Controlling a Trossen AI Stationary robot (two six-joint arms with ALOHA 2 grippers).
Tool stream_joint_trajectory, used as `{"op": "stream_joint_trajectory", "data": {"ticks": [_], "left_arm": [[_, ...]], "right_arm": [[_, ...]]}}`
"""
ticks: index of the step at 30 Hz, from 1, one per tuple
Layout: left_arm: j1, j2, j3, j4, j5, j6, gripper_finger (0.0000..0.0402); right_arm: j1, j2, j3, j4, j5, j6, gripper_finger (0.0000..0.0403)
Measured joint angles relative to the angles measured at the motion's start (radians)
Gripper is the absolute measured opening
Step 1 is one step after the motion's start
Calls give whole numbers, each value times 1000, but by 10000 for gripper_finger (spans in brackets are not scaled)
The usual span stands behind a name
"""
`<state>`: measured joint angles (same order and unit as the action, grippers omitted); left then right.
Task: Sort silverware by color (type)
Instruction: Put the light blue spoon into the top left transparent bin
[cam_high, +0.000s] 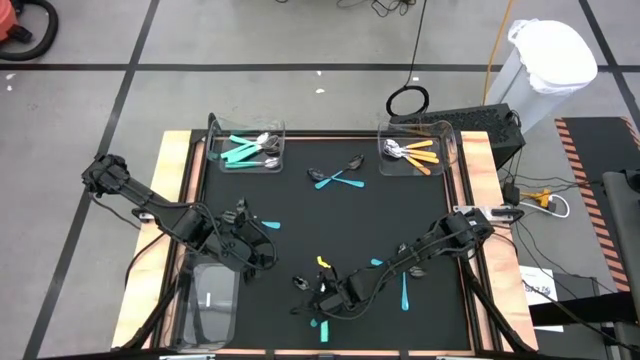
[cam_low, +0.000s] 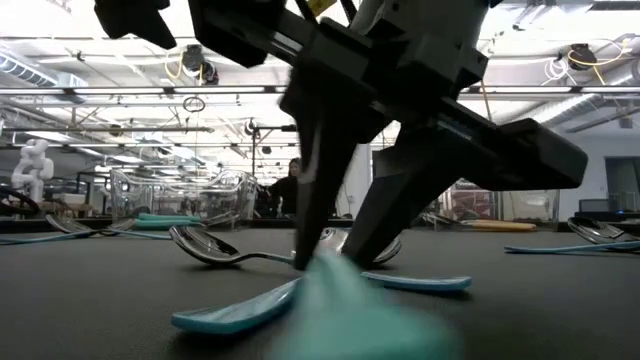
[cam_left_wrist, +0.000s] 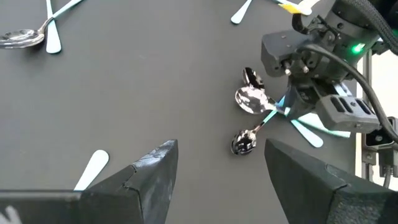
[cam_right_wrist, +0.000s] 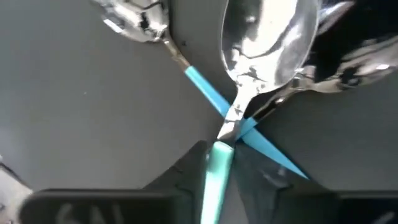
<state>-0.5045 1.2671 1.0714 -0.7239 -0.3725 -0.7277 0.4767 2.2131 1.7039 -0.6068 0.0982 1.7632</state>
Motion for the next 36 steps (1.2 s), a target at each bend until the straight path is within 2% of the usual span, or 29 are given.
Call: {"op": "stream_joint_trajectory", "data": {"ticks": [4, 15, 23, 28, 36], "left_arm": [[0, 0, 0, 2, 0, 0, 242], [0, 0, 0, 1, 0, -1, 242], [0, 0, 0, 0, 0, -1, 242], [0, 0, 0, 2, 0, -1, 242], [-2, -87, 0, 12, -41, -24, 242]], "right_arm": [[0, -2, 0, -36, 2, 4, 33], [22, 3, 46, -49, 11, -11, 40], [29, 2, 186, -86, 118, -77, 34], [29, 2, 249, -142, 224, -102, 34], [7, -31, 270, -203, 347, -147, 34]]}}
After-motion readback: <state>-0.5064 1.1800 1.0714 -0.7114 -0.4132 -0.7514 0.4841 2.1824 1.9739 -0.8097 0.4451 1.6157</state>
